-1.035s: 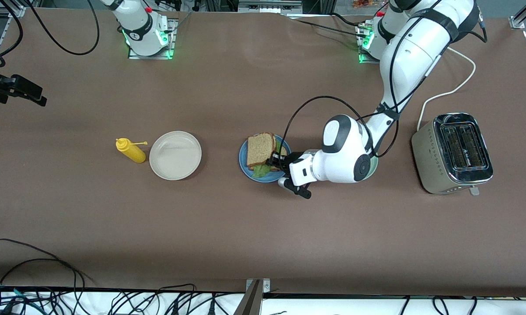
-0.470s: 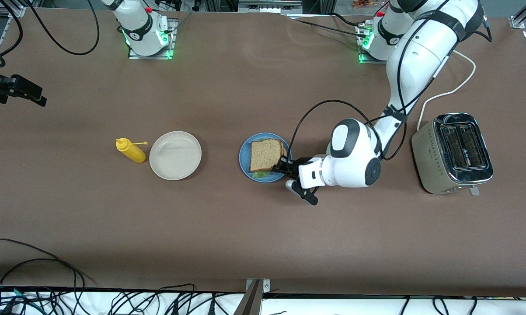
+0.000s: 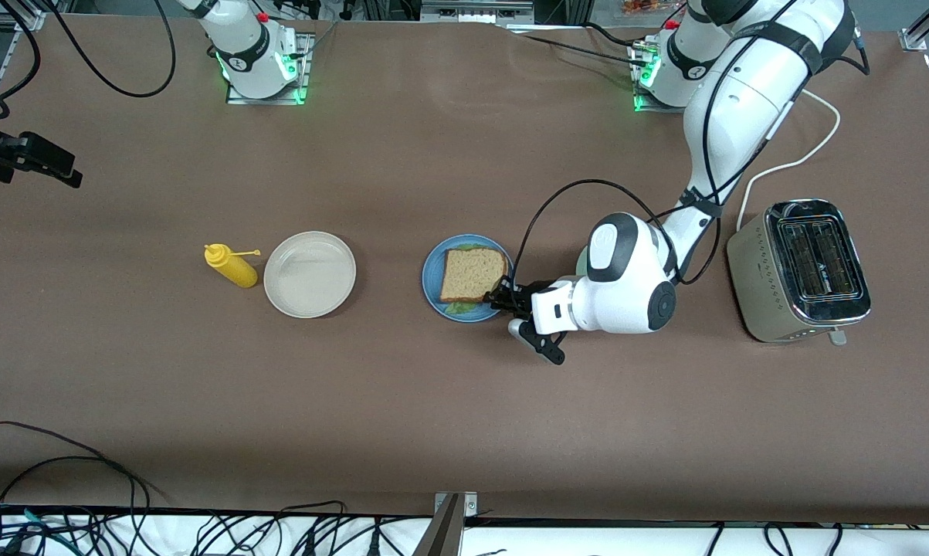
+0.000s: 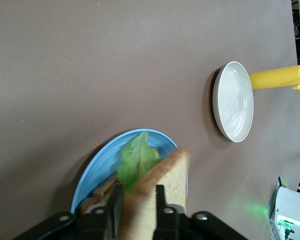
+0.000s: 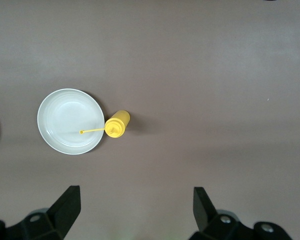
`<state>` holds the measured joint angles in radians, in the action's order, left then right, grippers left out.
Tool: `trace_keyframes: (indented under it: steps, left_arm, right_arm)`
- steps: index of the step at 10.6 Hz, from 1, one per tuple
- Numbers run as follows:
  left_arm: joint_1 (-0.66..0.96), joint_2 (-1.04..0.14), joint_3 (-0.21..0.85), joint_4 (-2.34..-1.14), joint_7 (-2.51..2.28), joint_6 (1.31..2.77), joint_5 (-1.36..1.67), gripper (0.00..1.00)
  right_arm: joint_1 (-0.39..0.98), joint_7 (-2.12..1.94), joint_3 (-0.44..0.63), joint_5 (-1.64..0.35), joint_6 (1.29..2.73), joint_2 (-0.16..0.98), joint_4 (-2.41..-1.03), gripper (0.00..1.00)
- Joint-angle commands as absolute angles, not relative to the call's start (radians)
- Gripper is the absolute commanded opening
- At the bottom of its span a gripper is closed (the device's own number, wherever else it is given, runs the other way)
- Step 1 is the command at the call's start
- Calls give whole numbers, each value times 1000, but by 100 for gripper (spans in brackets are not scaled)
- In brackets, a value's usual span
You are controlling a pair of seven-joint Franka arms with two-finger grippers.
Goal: Make sandwich in blue plate with both arms
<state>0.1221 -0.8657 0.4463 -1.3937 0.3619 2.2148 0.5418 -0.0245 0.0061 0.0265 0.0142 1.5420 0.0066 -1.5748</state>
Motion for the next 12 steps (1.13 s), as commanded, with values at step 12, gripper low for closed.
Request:
trace_keyframes:
  steps: [12]
  left_arm:
    - [120, -504, 368, -1396, 40, 1835, 118, 100]
  right_arm:
    - [-32, 12, 15, 32, 1536, 17, -1549, 100]
